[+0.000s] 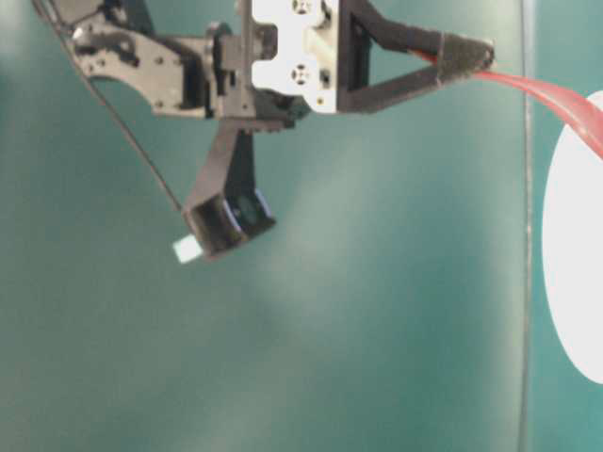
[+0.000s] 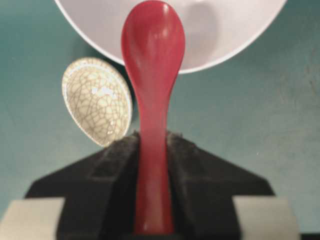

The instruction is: Scoop the yellow hexagonal prism block from the bowl with a spoon using the right arm.

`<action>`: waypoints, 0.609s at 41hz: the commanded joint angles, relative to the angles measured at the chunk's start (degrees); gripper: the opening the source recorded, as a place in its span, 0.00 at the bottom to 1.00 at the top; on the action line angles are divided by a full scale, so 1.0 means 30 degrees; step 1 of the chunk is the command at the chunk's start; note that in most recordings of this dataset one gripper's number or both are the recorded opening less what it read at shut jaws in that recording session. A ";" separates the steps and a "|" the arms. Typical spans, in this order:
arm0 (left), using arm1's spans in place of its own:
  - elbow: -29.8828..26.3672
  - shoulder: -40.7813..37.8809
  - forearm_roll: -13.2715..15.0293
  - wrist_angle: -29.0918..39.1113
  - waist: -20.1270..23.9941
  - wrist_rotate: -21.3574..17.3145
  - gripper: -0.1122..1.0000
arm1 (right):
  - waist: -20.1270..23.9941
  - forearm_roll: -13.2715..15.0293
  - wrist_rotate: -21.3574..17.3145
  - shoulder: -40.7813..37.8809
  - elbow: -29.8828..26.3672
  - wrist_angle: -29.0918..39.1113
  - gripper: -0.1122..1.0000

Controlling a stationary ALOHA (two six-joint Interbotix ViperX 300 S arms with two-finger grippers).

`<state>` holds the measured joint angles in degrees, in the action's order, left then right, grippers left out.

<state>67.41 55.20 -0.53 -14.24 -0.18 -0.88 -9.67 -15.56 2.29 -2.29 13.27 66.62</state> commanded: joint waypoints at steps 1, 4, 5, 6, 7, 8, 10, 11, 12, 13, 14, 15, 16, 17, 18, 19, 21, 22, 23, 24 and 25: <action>-0.0586 -0.0176 -0.0029 -0.0234 -0.0029 0.0000 0.13 | 0.0059 0.0059 0.0000 0.0029 -0.0732 0.0234 0.29; -0.0586 -0.0176 0.0000 -0.0293 -0.0029 0.0000 0.13 | 0.0059 0.0059 0.0000 -0.0146 -0.0908 0.0352 0.29; -0.0557 -0.0176 -0.0029 -0.0322 -0.0029 0.0000 0.13 | 0.0059 0.0059 0.0000 -0.0205 -0.0937 0.0381 0.29; -0.0586 -0.0176 -0.0029 -0.0322 -0.0029 0.0000 0.13 | 0.0059 0.0059 0.0000 -0.0264 -0.0967 0.0410 0.29; -0.0586 -0.0176 -0.0029 -0.0352 -0.0029 0.0000 0.13 | 0.0059 0.0059 0.0000 -0.0293 -0.0967 0.0410 0.29; -0.0586 -0.0176 -0.0029 -0.0381 -0.0029 0.0000 0.13 | 0.0059 0.0088 0.0000 -0.0322 -0.0967 0.0439 0.29; -0.0586 -0.0176 -0.0029 -0.0439 -0.0029 0.0000 0.13 | 0.0059 0.0059 0.0000 -0.0381 -0.0967 0.0498 0.29; -0.0586 -0.0205 -0.0029 -0.0439 -0.0029 0.0000 0.13 | 0.0059 0.0059 0.0000 -0.0410 -0.0967 0.0527 0.29; -0.0586 -0.0176 -0.0029 -0.0469 -0.0029 0.0000 0.13 | 0.0059 0.0059 0.0000 -0.0469 -0.0967 0.0557 0.29; -0.0586 -0.0176 -0.0029 -0.0469 -0.0029 0.0000 0.13 | 0.0059 0.0059 0.0000 -0.0498 -0.0967 0.0615 0.29; -0.0586 -0.0176 -0.0029 -0.0469 -0.0029 0.0000 0.13 | 0.0059 0.0059 0.0029 -0.0527 -0.0967 0.0615 0.29; -0.0586 -0.0176 -0.0029 -0.0469 -0.0029 0.0000 0.13 | 0.0059 0.0059 0.0029 -0.0586 -0.0967 0.0645 0.29; -0.0586 -0.0176 -0.0029 -0.0469 -0.0029 0.0000 0.13 | 0.0059 0.0059 0.0029 -0.0615 -0.0967 0.0674 0.29; -0.0586 -0.0176 -0.0029 -0.0469 -0.0029 0.0000 0.13 | 0.0059 0.0059 0.0059 -0.0674 -0.0967 0.0645 0.29; -0.0557 -0.0205 0.0000 -0.0469 -0.0029 0.0000 0.13 | 0.0059 0.0059 0.0059 -0.0703 -0.0967 0.0645 0.29; -0.0557 -0.0176 -0.0029 -0.0469 -0.0029 0.0000 0.13 | 0.0059 0.0059 0.0088 -0.0762 -0.0996 0.0674 0.29; -0.0586 -0.0176 -0.0029 -0.0469 -0.0029 0.0000 0.13 | 0.0059 0.0059 0.0117 -0.0850 -0.0967 0.0674 0.29; -0.0557 -0.0176 -0.0029 -0.0469 -0.0029 0.0000 0.13 | 0.0059 0.0059 0.0146 -0.0879 -0.0996 0.0674 0.29; -0.0586 -0.0176 -0.0029 -0.0469 -0.0029 0.0000 0.13 | 0.0059 0.0059 0.0146 -0.0938 -0.0996 0.0645 0.29; -0.0557 -0.0176 -0.0029 -0.0498 -0.0029 0.0000 0.13 | 0.0029 0.0059 0.0146 -0.0967 -0.0967 0.0674 0.29; -0.0557 -0.0205 -0.0029 -0.0469 -0.0029 0.0000 0.13 | 0.0059 0.0059 0.0205 -0.1055 -0.0967 0.0645 0.29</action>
<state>67.41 55.20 -0.44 -14.94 -0.18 -0.88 -9.58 -15.38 2.64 -6.06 11.78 68.47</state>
